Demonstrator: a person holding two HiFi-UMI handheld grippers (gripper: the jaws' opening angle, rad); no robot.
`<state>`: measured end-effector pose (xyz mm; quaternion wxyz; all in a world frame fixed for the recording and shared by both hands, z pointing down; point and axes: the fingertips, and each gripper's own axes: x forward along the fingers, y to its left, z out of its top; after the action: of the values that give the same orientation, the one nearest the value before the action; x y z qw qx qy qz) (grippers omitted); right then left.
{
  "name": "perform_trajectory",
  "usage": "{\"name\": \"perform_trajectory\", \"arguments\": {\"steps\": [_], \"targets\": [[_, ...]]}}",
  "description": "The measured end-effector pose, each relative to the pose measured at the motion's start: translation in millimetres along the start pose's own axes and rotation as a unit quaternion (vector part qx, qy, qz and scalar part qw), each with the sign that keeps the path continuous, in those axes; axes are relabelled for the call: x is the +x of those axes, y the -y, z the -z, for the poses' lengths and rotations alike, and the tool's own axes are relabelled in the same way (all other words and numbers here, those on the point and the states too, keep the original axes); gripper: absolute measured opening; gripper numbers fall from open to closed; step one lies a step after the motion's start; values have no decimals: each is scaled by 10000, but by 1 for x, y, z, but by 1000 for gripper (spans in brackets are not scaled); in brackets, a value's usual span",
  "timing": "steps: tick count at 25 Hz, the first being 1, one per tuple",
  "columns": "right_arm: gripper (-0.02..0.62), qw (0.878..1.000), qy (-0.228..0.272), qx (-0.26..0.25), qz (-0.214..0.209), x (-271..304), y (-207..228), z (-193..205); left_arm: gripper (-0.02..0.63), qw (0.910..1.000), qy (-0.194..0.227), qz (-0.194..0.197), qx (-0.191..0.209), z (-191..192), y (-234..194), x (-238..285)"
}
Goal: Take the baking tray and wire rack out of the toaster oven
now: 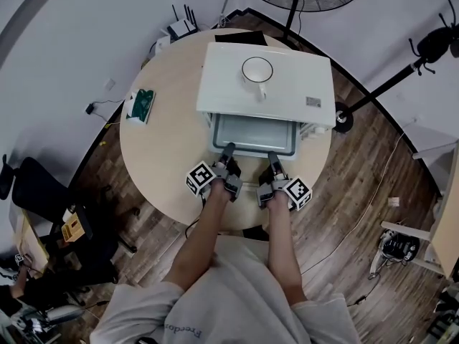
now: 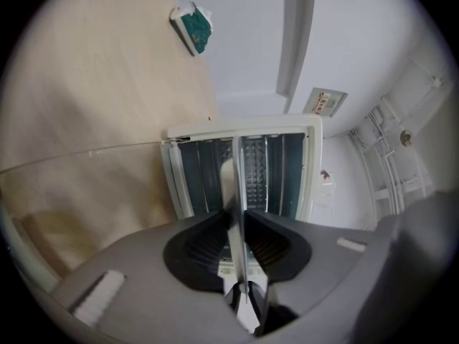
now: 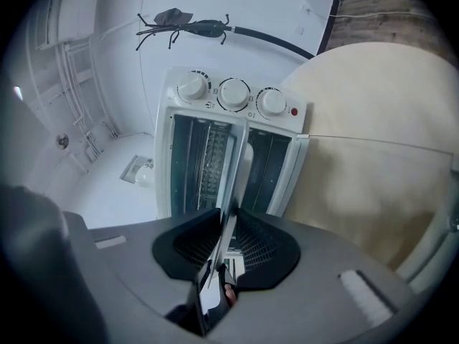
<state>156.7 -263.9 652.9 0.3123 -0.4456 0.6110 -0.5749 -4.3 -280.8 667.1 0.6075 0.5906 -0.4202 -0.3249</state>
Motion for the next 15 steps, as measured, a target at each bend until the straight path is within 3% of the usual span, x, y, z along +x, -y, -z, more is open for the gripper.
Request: {"name": "perform_trajectory", "arguments": {"steps": [12, 15], "targets": [[71, 9995, -274, -100, -74, -26, 4, 11, 135, 10000, 71, 27, 0, 15, -4, -26], [71, 9991, -334, -190, 168, -36, 12, 15, 135, 10000, 28, 70, 39, 19, -6, -34]]}}
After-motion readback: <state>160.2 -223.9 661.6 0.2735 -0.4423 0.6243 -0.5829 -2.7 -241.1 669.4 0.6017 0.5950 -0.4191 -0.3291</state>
